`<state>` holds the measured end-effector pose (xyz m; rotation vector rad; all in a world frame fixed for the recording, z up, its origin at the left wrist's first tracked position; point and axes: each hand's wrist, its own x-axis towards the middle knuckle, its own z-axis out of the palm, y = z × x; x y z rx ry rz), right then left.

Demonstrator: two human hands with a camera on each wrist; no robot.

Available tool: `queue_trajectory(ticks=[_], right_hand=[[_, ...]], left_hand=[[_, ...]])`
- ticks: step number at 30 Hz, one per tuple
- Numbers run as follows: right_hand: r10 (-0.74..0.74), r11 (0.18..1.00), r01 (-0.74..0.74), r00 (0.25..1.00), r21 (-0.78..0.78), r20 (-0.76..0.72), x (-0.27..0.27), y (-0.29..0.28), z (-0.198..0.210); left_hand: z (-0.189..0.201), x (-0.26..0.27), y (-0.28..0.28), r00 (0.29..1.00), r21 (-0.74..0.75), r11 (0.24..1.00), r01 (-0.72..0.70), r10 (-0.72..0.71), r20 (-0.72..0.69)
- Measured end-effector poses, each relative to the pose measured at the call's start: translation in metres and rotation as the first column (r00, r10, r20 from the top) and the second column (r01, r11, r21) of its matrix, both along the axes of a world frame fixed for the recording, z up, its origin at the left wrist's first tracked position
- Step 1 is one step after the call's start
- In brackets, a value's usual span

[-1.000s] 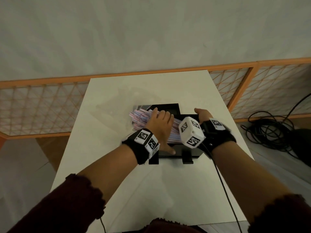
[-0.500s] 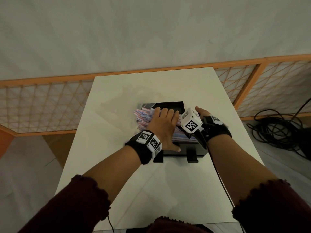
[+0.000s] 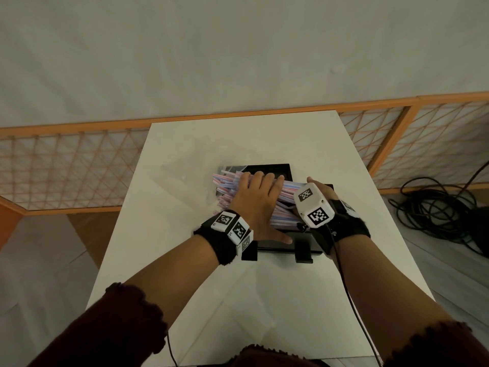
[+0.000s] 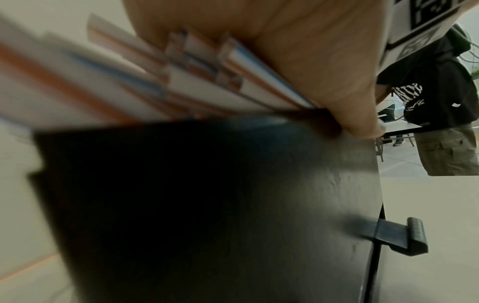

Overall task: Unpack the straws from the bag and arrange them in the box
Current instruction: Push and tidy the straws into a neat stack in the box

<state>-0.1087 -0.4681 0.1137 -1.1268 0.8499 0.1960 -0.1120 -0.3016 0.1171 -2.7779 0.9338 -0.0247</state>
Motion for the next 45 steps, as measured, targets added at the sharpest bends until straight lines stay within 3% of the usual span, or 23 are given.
queue_trajectory(ticks=[4,7,18,26,30,35,42,45], right_hand=[[-0.074,0.992,0.070,0.997,-0.110,-0.029,-0.004,0.005,0.005],[-0.102,0.989,0.101,0.995,-0.105,-0.011,-0.002,0.003,0.004],[-0.010,0.983,0.003,0.999,-0.186,-0.035,-0.006,0.007,0.007],[-0.007,0.970,-0.010,0.998,-0.241,-0.070,-0.011,0.012,0.014],[-0.032,0.976,0.012,0.995,-0.216,-0.093,-0.013,0.010,0.014],[0.007,0.997,-0.012,0.997,-0.077,-0.072,-0.014,0.008,0.019],[-0.104,0.993,0.105,0.994,0.055,-0.020,-0.016,0.002,0.030],[-0.163,0.986,0.162,0.986,0.043,0.040,-0.016,-0.012,0.031]], left_hand=[[0.002,-0.001,0.001,1.000,-0.018,1.000,-0.013,0.013,0.003],[0.002,-0.002,0.002,1.000,-0.015,1.000,-0.024,0.024,0.001],[0.012,0.004,-0.006,0.998,-0.086,0.994,-0.060,0.057,-0.039],[0.021,0.020,-0.015,0.988,-0.022,0.998,-0.052,0.048,-0.149],[0.018,0.020,-0.013,0.995,-0.058,0.998,-0.021,0.015,-0.100],[0.015,0.015,-0.009,0.998,-0.075,0.996,0.057,-0.058,-0.014],[0.016,0.016,-0.015,0.993,-0.135,0.990,0.048,-0.062,-0.104],[0.014,0.015,-0.022,0.989,-0.179,0.982,0.054,-0.077,-0.128]])
